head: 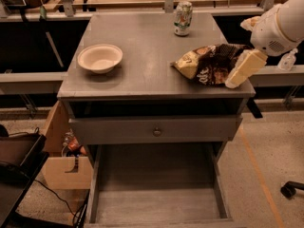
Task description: Place brown chip bag into middle drawer
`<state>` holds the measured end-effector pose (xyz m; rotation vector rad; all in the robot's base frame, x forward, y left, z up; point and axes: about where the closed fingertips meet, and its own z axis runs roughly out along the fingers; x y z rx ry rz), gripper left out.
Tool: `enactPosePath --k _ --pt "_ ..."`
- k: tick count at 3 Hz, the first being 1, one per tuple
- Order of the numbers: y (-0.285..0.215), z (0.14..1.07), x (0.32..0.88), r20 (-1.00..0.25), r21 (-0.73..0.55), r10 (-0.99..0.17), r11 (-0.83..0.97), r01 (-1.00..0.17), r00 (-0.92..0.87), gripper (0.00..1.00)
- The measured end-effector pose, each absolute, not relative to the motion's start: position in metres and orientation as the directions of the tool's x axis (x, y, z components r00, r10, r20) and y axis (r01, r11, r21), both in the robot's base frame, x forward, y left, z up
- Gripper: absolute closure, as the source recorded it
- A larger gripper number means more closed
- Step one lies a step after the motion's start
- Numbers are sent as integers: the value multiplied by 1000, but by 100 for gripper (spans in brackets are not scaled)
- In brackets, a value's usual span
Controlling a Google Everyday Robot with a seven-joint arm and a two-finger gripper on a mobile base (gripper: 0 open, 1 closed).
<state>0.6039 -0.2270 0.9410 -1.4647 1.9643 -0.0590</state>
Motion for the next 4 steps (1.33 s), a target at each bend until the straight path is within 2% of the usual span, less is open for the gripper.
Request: enactPosePath --k 1,2,4 --pt "-215 921 620 -509 -375 -848 373 -849 -148 0" --pt "-199 904 648 -531 -344 -832 388 -855 -163 16" --pt "-183 879 669 -518 -302 -833 391 -869 -194 62"
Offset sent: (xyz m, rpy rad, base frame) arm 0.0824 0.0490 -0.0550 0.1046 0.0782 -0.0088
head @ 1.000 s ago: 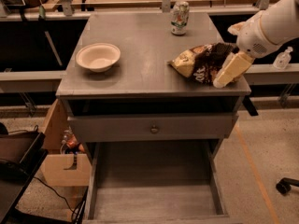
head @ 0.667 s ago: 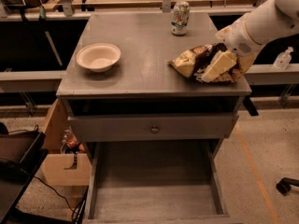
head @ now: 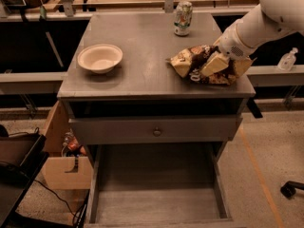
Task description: Place brown chip bag into middle drawer
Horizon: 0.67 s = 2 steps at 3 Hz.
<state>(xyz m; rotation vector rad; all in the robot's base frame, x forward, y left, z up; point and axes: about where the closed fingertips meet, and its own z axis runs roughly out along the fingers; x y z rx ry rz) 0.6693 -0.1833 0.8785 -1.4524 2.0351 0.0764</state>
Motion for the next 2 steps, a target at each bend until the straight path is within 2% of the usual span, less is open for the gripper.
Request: enactPosePath --k 1,2 --pt "-182 877 670 -518 -299 -833 389 -871 -194 86" --pt "-181 876 670 -517 -298 -834 387 -873 -194 100"
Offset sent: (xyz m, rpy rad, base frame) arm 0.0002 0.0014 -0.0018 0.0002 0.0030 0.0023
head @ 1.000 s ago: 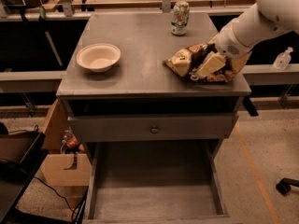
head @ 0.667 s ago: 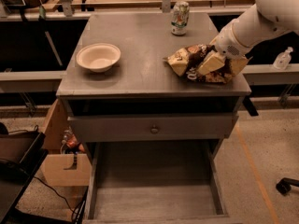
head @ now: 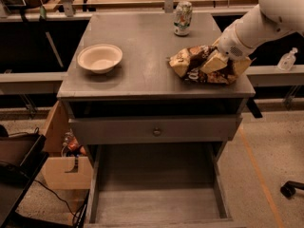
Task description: Place brown chip bag into middle drawer
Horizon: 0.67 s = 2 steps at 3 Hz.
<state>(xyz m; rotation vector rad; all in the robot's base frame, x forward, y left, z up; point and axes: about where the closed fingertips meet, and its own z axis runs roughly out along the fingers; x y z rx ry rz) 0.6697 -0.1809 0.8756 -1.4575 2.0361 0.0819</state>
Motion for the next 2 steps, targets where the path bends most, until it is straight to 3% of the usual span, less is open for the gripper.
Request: enactPosePath --k 2 --pt "-181 876 670 -517 -298 -834 387 -873 -194 100"
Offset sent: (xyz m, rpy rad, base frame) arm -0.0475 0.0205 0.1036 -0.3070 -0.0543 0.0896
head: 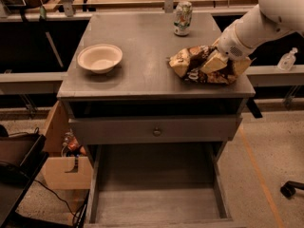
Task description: Place brown chip bag into middle drawer
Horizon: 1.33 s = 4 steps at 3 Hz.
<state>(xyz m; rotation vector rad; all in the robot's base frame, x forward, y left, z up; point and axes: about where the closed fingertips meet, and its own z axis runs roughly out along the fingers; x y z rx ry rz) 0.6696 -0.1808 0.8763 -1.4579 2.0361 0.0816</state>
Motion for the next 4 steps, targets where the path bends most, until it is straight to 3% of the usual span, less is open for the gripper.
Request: enactPosePath --k 4 --pt "-181 876 669 -517 -298 -834 387 -873 -193 100"
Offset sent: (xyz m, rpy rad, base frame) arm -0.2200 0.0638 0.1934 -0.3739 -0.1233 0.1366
